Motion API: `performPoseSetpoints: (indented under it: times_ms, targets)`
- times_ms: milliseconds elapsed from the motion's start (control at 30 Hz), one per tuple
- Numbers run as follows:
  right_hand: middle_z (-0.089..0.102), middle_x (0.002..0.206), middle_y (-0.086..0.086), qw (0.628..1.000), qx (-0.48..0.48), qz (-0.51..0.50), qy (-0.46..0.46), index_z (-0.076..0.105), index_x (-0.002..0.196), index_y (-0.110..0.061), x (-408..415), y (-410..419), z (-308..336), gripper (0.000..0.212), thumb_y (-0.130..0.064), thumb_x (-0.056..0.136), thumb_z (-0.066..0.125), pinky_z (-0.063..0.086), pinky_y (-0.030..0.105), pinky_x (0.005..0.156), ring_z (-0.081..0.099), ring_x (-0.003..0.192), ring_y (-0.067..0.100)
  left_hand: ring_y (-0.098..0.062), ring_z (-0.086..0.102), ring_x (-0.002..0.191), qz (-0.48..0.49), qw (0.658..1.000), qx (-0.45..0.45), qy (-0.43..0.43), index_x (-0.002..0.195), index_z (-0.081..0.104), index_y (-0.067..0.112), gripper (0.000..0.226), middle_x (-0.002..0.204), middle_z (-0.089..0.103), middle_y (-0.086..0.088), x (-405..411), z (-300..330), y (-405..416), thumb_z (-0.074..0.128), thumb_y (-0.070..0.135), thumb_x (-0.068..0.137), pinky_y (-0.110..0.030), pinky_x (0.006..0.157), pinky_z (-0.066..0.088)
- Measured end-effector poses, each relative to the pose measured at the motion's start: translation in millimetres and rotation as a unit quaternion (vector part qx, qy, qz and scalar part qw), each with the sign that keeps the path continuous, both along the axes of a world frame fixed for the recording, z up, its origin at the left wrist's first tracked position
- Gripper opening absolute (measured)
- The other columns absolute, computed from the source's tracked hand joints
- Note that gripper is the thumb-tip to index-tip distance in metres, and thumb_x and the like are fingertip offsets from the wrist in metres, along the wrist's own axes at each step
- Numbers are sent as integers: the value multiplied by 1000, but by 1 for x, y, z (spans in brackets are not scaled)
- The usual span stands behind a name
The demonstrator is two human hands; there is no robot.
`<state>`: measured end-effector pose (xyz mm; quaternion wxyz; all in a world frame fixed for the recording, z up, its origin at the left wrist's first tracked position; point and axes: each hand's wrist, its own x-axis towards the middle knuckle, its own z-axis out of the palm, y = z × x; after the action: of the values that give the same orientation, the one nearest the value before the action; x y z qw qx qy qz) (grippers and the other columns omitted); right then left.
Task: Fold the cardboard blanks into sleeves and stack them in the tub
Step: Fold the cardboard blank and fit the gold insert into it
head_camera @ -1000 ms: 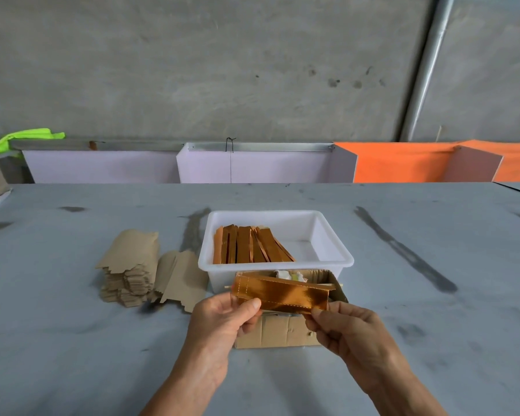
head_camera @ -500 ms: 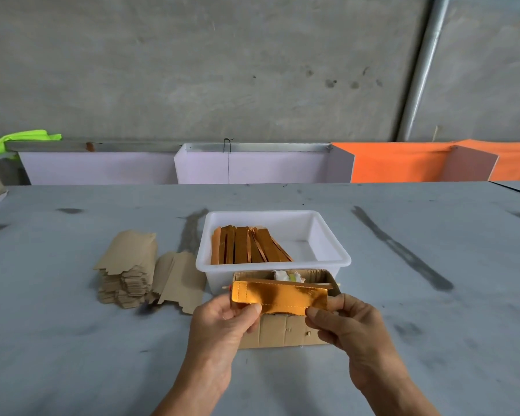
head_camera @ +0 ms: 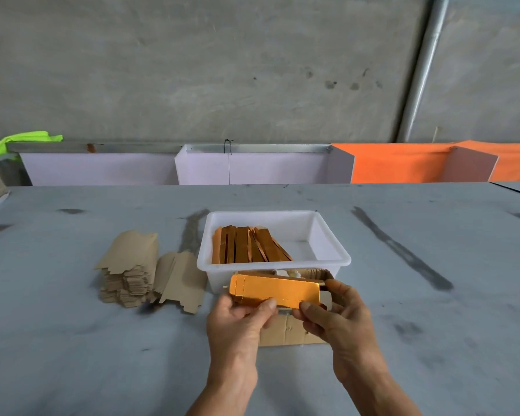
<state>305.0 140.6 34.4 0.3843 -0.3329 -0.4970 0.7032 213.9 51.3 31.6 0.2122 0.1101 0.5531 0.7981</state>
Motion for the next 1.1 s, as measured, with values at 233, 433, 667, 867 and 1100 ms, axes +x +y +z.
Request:
performPoseSetpoints:
  times_ms: [233,433,667,867,1100]
  targets:
    - [70,73,7,995,-96,24,14,60,108,-2,-4,-13,-12,37,0,74,73,48,30,66,68,67,18,-19,70,58,-4,999,-1,-35,93,64,2,25,70,73,-11,3,-8,0,74,-6,71,-20,48,53]
    - [71,71,3,993,-113,23,16,66,93,-5,-13,-29,-12,23,-1,72,75,43,36,85,63,85,22,-19,72,67,-9,999,8,-35,98,63,5,29,75,74,-6,7,-13,0,74,-5,73,-20,52,54]
    - [68,65,5,992,-121,16,16,66,83,-5,-16,-30,-14,14,4,74,71,43,29,76,60,72,19,-20,71,67,13,999,12,-31,97,64,9,32,75,74,-7,7,-14,-2,74,-8,72,-20,52,54]
    - [63,63,11,992,-123,0,0,58,70,-3,-13,-23,-17,15,-2,79,70,44,29,62,56,61,18,-21,69,58,24,999,8,-41,88,64,9,27,68,72,-8,5,-18,-2,72,-11,72,-26,55,50]
    - [73,78,16,992,-127,19,4,65,80,-1,-7,-18,-18,17,-11,92,57,47,30,65,61,61,16,-21,69,57,-6,999,18,-41,89,66,-1,9,67,71,-14,0,-26,-5,65,-5,81,-23,51,51]
